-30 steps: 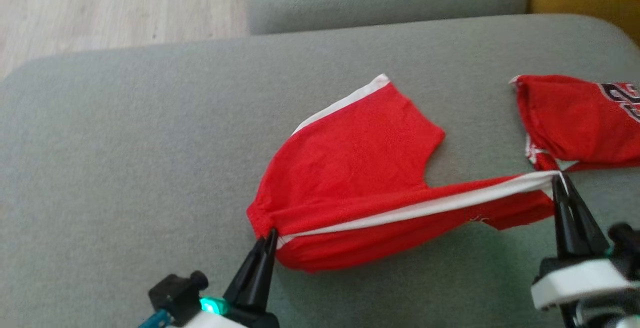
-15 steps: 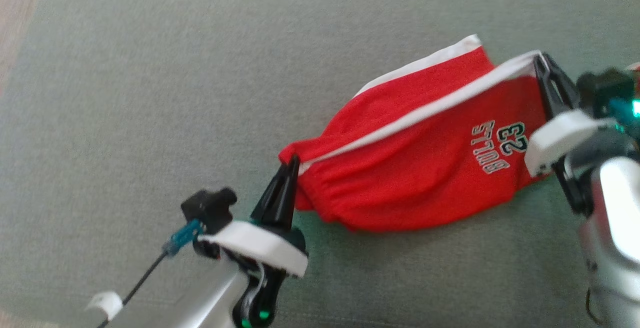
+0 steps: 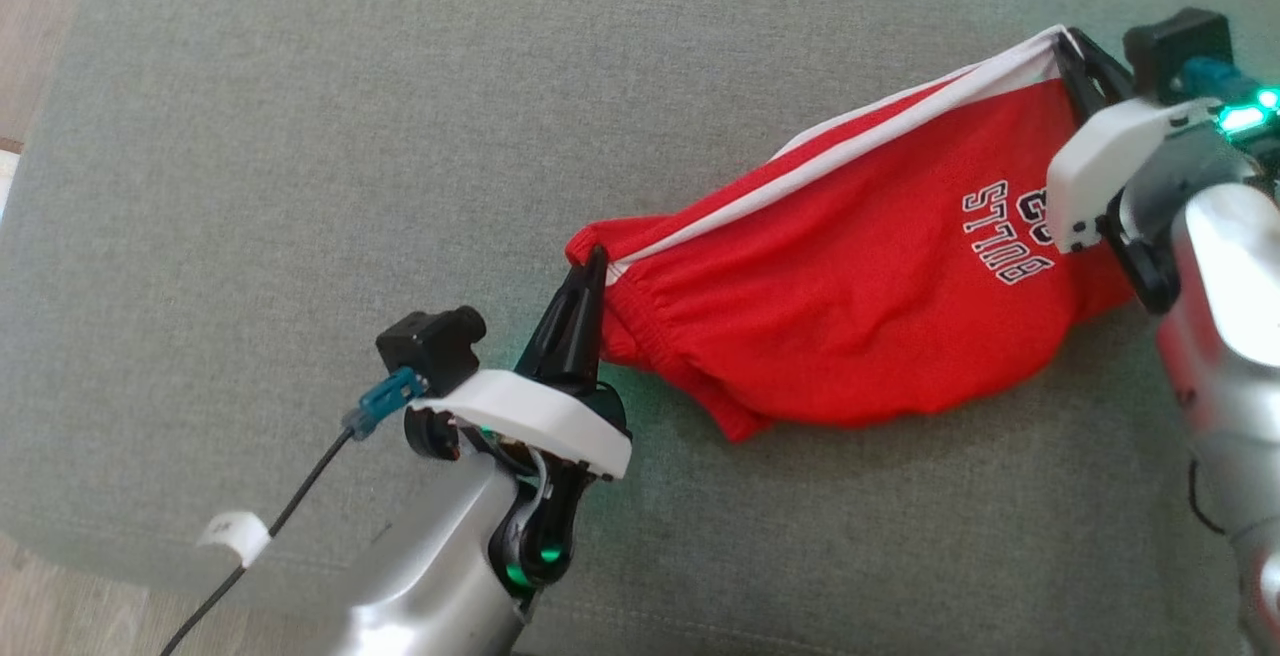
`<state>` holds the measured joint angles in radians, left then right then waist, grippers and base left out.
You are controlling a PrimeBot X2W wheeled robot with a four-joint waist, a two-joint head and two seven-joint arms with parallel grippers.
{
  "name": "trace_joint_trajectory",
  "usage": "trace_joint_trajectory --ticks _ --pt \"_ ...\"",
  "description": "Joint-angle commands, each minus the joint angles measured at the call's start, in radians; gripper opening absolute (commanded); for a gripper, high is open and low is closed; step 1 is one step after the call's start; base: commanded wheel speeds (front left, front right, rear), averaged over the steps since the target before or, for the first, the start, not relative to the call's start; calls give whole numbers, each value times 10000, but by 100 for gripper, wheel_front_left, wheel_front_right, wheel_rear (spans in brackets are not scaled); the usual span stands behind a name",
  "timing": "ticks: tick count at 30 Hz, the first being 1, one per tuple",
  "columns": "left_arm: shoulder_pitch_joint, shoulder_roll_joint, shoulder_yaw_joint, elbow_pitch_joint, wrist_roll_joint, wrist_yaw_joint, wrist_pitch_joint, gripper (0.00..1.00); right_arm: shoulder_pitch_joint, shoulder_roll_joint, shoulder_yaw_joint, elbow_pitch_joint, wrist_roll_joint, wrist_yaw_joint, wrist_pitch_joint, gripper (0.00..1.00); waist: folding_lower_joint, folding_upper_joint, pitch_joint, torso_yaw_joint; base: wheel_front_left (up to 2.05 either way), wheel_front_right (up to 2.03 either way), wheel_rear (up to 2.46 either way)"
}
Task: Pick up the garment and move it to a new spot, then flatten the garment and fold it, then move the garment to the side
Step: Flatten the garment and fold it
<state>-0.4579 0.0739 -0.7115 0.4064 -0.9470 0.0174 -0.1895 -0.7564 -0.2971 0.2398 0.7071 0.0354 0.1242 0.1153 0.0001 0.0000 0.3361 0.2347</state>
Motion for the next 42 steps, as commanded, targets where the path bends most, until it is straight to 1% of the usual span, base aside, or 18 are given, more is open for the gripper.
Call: trace_joint_trajectory --ticks 1,2,3,4,5,6,7,9,12,16,20,24,30,35,39,40,41,42 --pt "-338 36 320 -198 -51 -41 -128 0 -299 -25 171 -169 81 65 -125 0 -1 0 2 4 0 0 0" --pt "-353 17 318 -137 -75 -18 -128 0 -424 6 249 71 118 65 -154 18 -1 0 2 5 0 0 0" --pt "-357 -3 339 -92 -115 17 -145 0 -540 56 346 274 182 65 -238 49 -1 0 1 7 0 0 0" --pt "-359 -22 356 -62 -145 53 -165 0 -647 97 422 463 261 65 -341 85 -1 0 -2 6 0 0 0" --pt "-356 -35 351 -40 -153 90 -179 34 -743 118 499 649 316 65 -434 100 -1 0 -11 3 0 0 0" --pt "-337 -45 333 -31 -150 125 -189 81 -829 152 580 823 387 65 -534 100 -1 0 -25 -2 0 0 0" --pt "-301 -52 310 -24 -159 170 -173 100 -906 185 622 992 475 65 -642 100 -1 0 -48 -11 0 0 0" --pt "-188 -49 274 -80 -181 232 -145 100 -1033 230 717 1315 594 65 -828 100 -1 0 -121 -34 0 0 0" --pt "54 148 290 -320 -80 367 -226 100 -1139 225 768 1712 799 65 -1125 100 -1 0 -283 -69 0 0 0" --pt "575 687 314 -881 198 643 -344 100 -1108 63 882 2110 1130 65 -1377 100 -1 0 -588 -84 0 0 0" --pt "1145 1355 561 -1680 501 1049 -487 100 -848 -168 1014 2424 1556 65 -1371 100 -1 0 -965 -55 0 0 0" --pt "1639 2009 842 -2568 848 1521 -568 100 -344 -394 1136 2712 2100 65 -1069 100 -1 0 -1337 82 0 0 0" --pt "2150 2777 1317 -3540 1131 2190 -606 100 500 -488 1284 2910 3130 65 -152 100 -1 0 -1634 354 0 0 0" --pt "2494 3119 1641 -4042 1194 2592 -624 100 868 -582 1251 3005 3770 65 394 100 -1 0 -1644 544 0 0 0" --pt "2728 3279 1828 -4270 1200 2765 -638 100 1063 -512 1153 3143 4258 65 793 100 -1 0 -1643 649 0 0 0" --pt "2769 3310 1861 -4298 1199 2778 -642 100 1097 -492 1132 3172 4376 65 875 72 -1 0 -1646 662 0 0 0" --pt "2804 3330 1886 -4321 1201 2793 -645 100 1126 -469 1127 3188 4461 65 929 53 -1 0 -1651 668 0 0 0" --pt "2833 3345 1906 -4343 1204 2808 -647 100 1147 -455 1137 3191 4509 65 944 42 -1 0 -1659 670 0 0 0"
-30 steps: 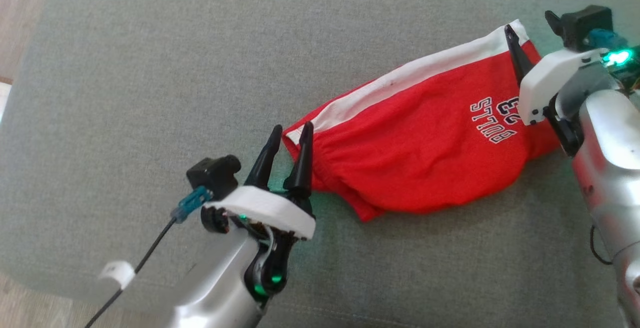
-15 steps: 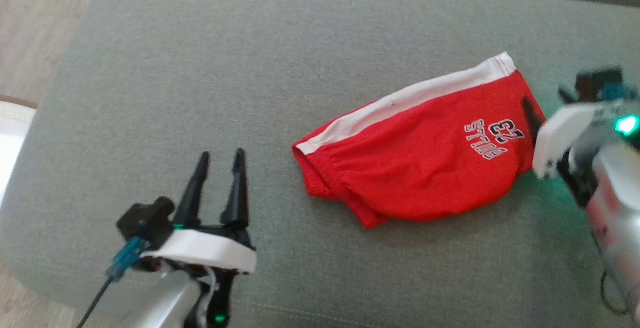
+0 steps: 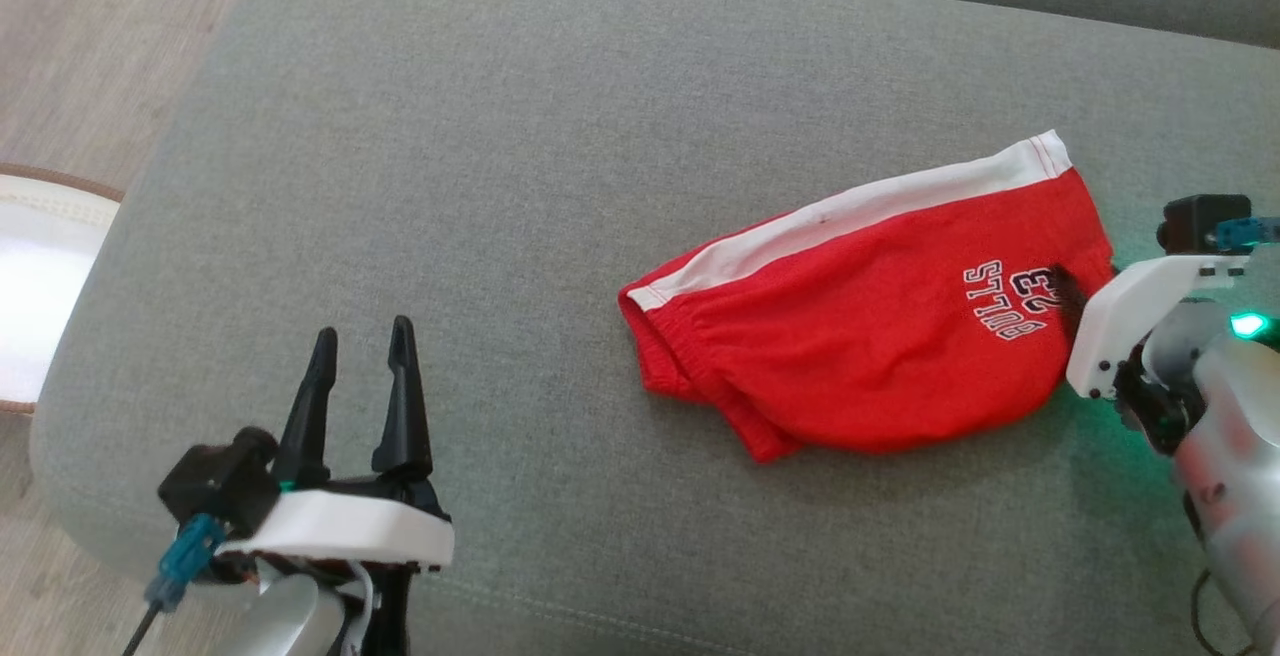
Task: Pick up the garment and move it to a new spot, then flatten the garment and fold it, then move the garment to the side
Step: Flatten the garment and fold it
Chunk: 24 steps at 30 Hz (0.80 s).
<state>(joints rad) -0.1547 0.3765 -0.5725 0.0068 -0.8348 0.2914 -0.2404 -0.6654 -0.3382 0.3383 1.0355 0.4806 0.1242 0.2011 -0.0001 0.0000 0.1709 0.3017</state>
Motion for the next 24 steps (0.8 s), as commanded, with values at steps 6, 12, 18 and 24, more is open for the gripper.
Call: trace_joint_trajectory --ticks 6,12,18,24 --pt "-93 384 583 -442 108 142 -147 100 257 48 240 -102 -31 65 -179 0 1 0 -98 -134 0 0 0" --pt "-66 415 502 -459 190 125 -132 100 217 318 -33 -55 -277 65 -1186 0 1 0 -477 -655 0 0 0" --pt "164 364 400 -340 185 128 -114 100 809 890 -772 -99 -456 65 -2305 0 1 0 -1111 -1802 0 0 0" --pt "383 318 417 -306 147 140 -129 100 1783 1598 -1635 -543 -709 65 -3143 0 1 0 -1403 -2805 0 0 0"
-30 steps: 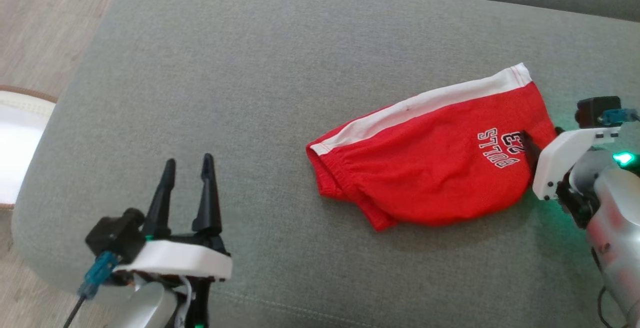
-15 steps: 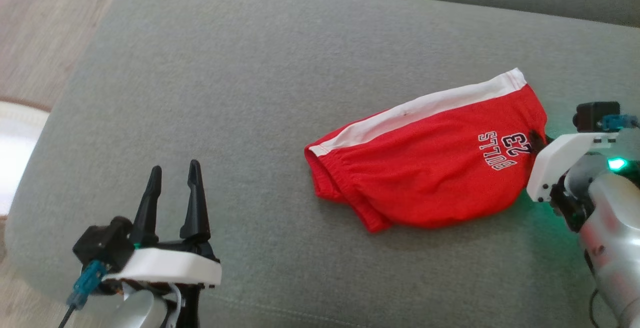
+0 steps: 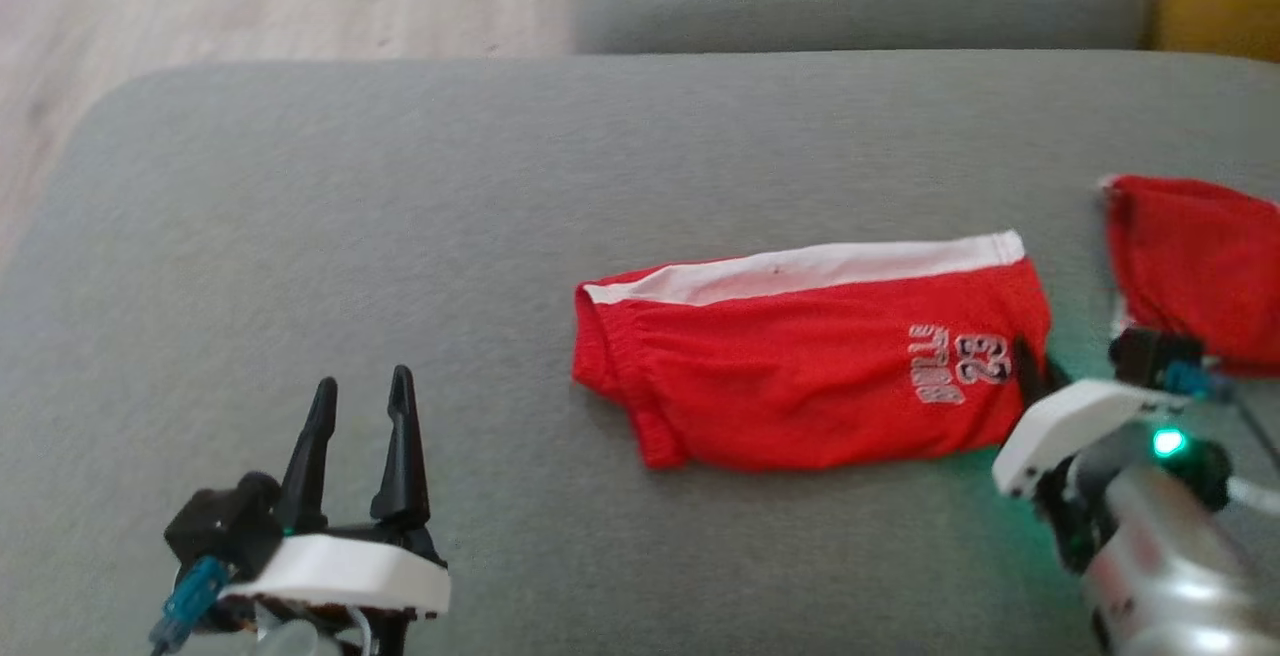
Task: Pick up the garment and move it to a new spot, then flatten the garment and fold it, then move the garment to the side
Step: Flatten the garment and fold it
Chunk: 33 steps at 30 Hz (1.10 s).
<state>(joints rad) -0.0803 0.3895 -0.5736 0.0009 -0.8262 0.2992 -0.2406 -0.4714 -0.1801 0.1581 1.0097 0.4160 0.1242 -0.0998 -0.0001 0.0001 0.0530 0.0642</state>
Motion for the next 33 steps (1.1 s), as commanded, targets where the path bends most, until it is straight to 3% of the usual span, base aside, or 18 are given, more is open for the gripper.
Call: trace_joint_trajectory --ticks 1,8,16,22,33 --pt "-336 193 439 -257 65 71 -130 100 1 127 70 -411 -162 65 -195 0 1 -1 -229 -570 0 0 0" --pt "-392 189 460 -239 114 74 -141 100 708 585 -727 -1460 -913 65 -31 0 1 -1 -127 -965 0 0 0" --pt "-500 109 358 -162 168 54 -112 100 743 1026 -1276 -3268 -1816 65 600 0 1 -1 -150 -313 0 0 0" --pt "-510 -83 320 -78 158 -23 -135 100 668 1278 -217 -4625 -1769 65 1518 0 1 -1 -211 511 0 0 0" --pt "-605 -384 330 94 233 -184 -172 100 564 1297 2134 -5205 -926 65 2696 0 1 -1 -7 1661 0 0 0"
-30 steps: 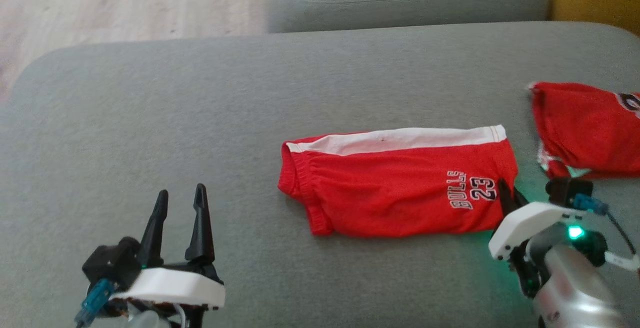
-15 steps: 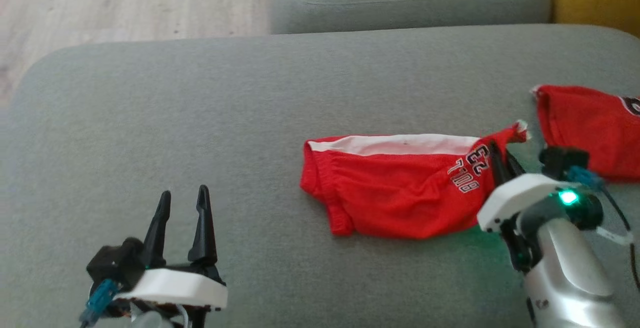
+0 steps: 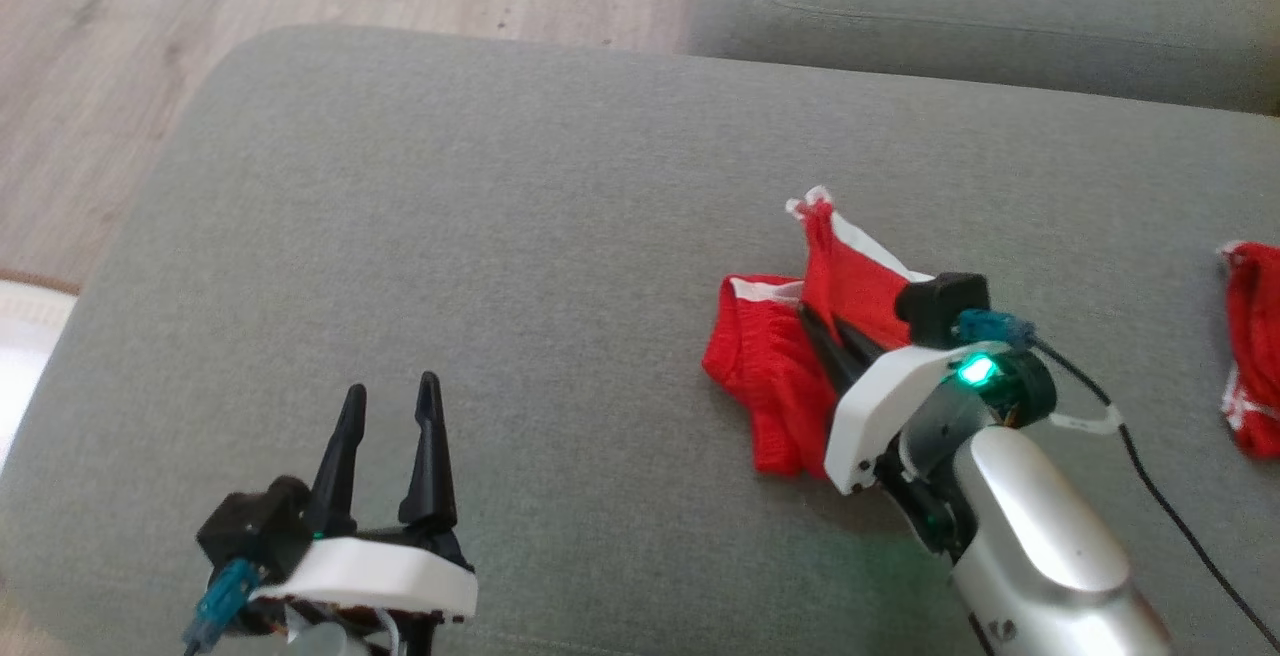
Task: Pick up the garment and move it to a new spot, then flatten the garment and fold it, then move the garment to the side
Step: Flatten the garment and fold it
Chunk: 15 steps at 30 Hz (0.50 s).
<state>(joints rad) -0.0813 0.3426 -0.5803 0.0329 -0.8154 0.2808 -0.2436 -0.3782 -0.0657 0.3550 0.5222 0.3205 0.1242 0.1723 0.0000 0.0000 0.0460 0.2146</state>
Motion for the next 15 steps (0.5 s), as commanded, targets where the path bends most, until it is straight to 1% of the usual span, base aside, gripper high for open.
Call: trace_joint_trajectory --ticks 1,5,9,10,11,12,15 --pt "-596 58 406 -207 135 -18 -145 100 -345 152 281 -293 20 65 43 0 0 0 77 235 0 0 0" --pt "-561 -41 474 -135 164 -76 -156 100 -250 153 697 -188 127 65 177 0 0 0 91 382 0 0 0" --pt "-515 -106 533 -66 201 -121 -164 100 -172 153 1038 -137 234 65 208 0 0 0 65 371 0 0 0" --pt "-513 -119 548 -36 208 -139 -165 100 -154 153 1111 -131 270 65 199 15 0 0 52 339 0 0 0" --pt "-518 -132 556 -9 219 -164 -166 100 -143 153 1181 -129 307 65 188 63 0 0 40 304 0 0 0" --pt "-524 -147 556 10 233 -185 -167 100 -135 153 1241 -149 337 65 131 100 0 0 25 262 0 0 0" --pt "-521 -188 530 30 279 -219 -169 100 -98 154 1304 -249 400 65 -78 100 0 0 -26 124 0 0 0"
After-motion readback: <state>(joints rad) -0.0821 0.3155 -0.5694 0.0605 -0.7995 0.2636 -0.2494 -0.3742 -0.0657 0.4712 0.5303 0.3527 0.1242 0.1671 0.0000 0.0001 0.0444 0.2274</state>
